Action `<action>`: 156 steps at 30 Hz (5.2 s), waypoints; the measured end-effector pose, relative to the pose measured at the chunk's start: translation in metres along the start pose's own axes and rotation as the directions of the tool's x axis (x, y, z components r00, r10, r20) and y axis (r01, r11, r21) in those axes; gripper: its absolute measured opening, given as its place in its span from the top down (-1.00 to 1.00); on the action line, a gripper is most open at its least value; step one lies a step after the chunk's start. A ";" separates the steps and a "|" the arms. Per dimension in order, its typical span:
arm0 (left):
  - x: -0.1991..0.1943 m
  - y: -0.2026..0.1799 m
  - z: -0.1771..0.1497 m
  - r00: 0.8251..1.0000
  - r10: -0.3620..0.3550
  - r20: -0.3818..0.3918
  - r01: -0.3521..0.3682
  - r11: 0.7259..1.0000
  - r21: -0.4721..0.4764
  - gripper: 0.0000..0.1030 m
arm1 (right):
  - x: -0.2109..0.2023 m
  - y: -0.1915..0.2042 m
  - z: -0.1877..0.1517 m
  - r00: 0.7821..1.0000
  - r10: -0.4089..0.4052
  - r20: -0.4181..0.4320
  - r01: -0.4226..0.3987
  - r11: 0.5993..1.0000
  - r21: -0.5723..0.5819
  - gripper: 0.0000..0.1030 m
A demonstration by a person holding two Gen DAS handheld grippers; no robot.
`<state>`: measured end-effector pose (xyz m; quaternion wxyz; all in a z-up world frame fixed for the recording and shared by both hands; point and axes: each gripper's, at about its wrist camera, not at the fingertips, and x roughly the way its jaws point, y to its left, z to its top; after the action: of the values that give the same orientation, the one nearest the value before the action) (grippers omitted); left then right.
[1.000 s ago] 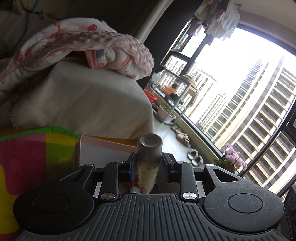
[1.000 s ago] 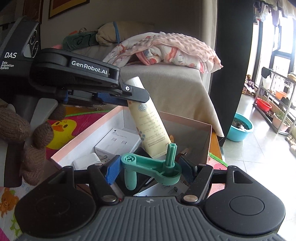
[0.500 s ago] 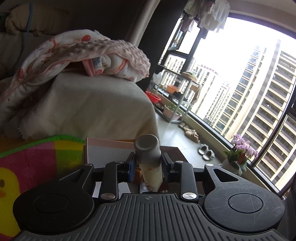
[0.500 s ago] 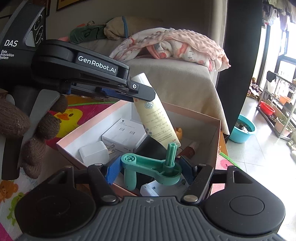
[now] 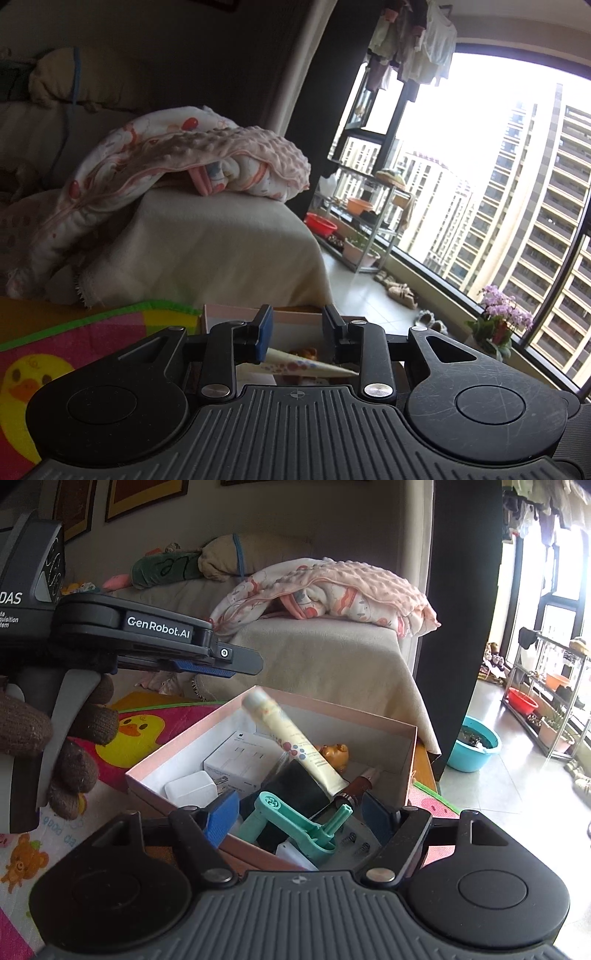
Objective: Organize rigid objects
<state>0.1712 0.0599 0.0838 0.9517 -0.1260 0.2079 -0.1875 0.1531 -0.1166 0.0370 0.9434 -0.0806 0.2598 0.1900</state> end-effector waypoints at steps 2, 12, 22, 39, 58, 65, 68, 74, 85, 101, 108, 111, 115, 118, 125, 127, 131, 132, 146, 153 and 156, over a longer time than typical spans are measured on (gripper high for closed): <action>-0.012 0.001 -0.001 1.000 0.005 0.004 -0.005 1.000 -0.008 0.37 | -0.011 0.003 -0.005 1.000 -0.008 0.007 0.008 1.000 -0.013 -0.44; -0.092 -0.020 -0.078 0.972 0.161 -0.170 -0.139 0.981 0.138 0.37 | -0.052 0.019 -0.051 0.995 -0.053 -0.079 0.054 0.998 0.011 -0.54; -0.115 -0.028 -0.149 0.918 0.298 -0.261 -0.242 0.943 0.227 0.30 | -0.040 0.035 -0.088 0.971 -0.096 -0.221 0.130 0.981 0.143 -0.76; -0.097 -0.051 -0.158 0.929 0.305 -0.207 -0.281 0.950 0.140 -0.47 | -0.041 0.025 -0.099 0.974 -0.138 -0.178 0.175 0.960 0.218 -1.00; -0.088 -0.060 -0.159 0.893 0.405 -0.194 -0.380 0.912 0.156 -0.50 | -0.039 0.023 -0.101 0.969 -0.182 -0.169 0.220 0.945 0.243 -1.00; -0.089 -0.061 -0.159 0.894 0.405 -0.194 -0.380 0.912 0.154 -0.50 | -0.034 0.023 -0.098 0.966 -0.191 -0.174 0.230 0.944 0.237 -1.00; -0.088 -0.061 -0.159 0.892 0.408 -0.194 -0.382 0.910 0.160 -0.50 | -0.034 0.022 -0.098 0.967 -0.187 -0.171 0.225 0.944 0.241 -1.00; -0.088 -0.061 -0.159 0.892 0.408 -0.194 -0.382 0.910 0.159 -0.51 | -0.035 0.022 -0.099 0.967 -0.187 -0.171 0.225 0.945 0.236 -1.00; -0.088 -0.061 -0.159 0.894 0.403 -0.195 -0.378 0.913 0.151 -0.51 | -0.035 0.022 -0.099 0.968 -0.186 -0.170 0.224 0.945 0.237 -1.00; -0.088 -0.060 -0.159 0.895 0.402 -0.195 -0.378 0.914 0.149 -0.51 | -0.035 0.022 -0.099 0.968 -0.186 -0.170 0.224 0.945 0.238 -1.00; -0.088 -0.060 -0.159 0.894 0.403 -0.195 -0.378 0.913 0.150 -0.51 | -0.035 0.022 -0.099 0.968 -0.186 -0.170 0.224 0.945 0.237 -1.00; -0.088 -0.060 -0.159 0.894 0.402 -0.195 -0.378 0.913 0.150 -0.51 | -0.035 0.022 -0.099 0.968 -0.186 -0.170 0.224 0.945 0.237 -1.00; -0.088 -0.060 -0.159 0.894 0.402 -0.195 -0.378 0.913 0.150 -0.51 | -0.035 0.023 -0.099 0.968 -0.186 -0.170 0.224 0.945 0.238 -1.00; -0.088 -0.060 -0.159 0.894 0.403 -0.195 -0.378 0.913 0.150 -0.51 | -0.035 0.023 -0.099 0.968 -0.186 -0.170 0.224 0.945 0.237 -1.00; -0.088 -0.060 -0.159 0.894 0.403 -0.195 -0.379 0.913 0.151 -0.51 | -0.035 0.023 -0.099 0.968 -0.186 -0.170 0.224 0.945 0.238 -1.00; -0.088 -0.060 -0.159 0.894 0.403 -0.195 -0.378 0.913 0.150 -0.51 | -0.035 0.023 -0.099 0.968 -0.186 -0.170 0.224 0.945 0.237 -1.00; -0.088 -0.060 -0.159 0.894 0.403 -0.195 -0.379 0.913 0.151 -0.51 | -0.035 0.023 -0.099 0.968 -0.186 -0.170 0.224 0.945 0.238 -1.00; -0.088 -0.061 -0.159 0.894 0.403 -0.195 -0.379 0.913 0.151 -0.51 | -0.035 0.023 -0.099 0.968 -0.186 -0.170 0.223 0.945 0.238 -1.00; -0.088 -0.061 -0.159 0.894 0.403 -0.195 -0.379 0.913 0.151 -0.51 | -0.035 0.023 -0.099 0.967 -0.187 -0.170 0.225 0.945 0.236 -1.00; -0.088 -0.061 -0.159 0.894 0.403 -0.195 -0.379 0.913 0.151 -0.51 | -0.035 0.023 -0.099 0.967 -0.187 -0.170 0.225 0.945 0.236 -1.00; -0.088 -0.061 -0.159 0.894 0.404 -0.195 -0.379 0.913 0.153 -0.51 | -0.035 0.023 -0.099 0.968 -0.187 -0.170 0.224 0.945 0.236 -1.00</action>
<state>0.0082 0.0151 -0.0062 0.9461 -0.0069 0.3235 -0.0158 0.0709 -0.1315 -0.0307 0.9391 0.0003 0.3400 0.0491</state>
